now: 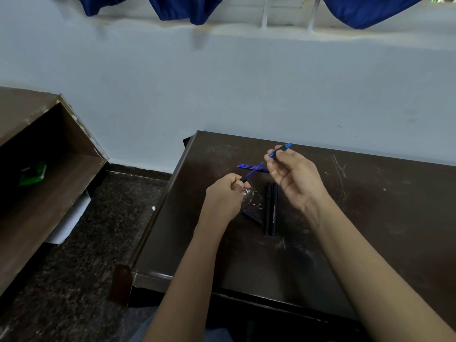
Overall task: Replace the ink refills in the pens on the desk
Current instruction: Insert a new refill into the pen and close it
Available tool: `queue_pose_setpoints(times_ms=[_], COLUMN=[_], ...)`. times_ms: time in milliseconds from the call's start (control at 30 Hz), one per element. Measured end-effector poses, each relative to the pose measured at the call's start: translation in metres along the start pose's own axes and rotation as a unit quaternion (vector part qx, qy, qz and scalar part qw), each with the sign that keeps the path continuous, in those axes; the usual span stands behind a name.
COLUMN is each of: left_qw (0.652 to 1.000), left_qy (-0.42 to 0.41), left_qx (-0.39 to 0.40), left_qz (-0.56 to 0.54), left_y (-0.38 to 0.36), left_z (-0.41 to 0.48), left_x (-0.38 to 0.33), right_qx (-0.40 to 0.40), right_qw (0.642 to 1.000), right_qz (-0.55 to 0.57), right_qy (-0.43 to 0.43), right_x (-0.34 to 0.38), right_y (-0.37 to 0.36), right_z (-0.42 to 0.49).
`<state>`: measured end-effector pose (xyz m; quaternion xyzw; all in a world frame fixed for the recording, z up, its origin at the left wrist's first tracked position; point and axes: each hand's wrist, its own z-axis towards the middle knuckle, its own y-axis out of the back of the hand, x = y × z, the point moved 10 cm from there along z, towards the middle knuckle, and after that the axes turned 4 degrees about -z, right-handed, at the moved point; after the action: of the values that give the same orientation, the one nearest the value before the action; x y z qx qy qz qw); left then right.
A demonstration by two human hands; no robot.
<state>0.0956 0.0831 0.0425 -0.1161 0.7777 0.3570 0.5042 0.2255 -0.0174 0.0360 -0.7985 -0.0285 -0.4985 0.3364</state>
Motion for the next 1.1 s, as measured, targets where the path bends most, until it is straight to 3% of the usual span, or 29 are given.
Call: queue_pose_setpoints(times_ms=[733, 1100], left_qw=[1.000, 1.000], left_qy=[0.011, -0.009], left_qx=[0.002, -0.027], left_qz=[-0.024, -0.007], left_y=[0.001, 0.006], left_z=[0.000, 0.002], left_x=[0.001, -0.001], right_qx=[0.051, 0.055], right_qw=[0.986, 0.987], right_qz=[-0.161, -0.150], right_qy=[-0.009, -0.019], right_x=[-0.016, -0.016], right_y=[-0.017, -0.017], right_z=[-0.004, -0.005])
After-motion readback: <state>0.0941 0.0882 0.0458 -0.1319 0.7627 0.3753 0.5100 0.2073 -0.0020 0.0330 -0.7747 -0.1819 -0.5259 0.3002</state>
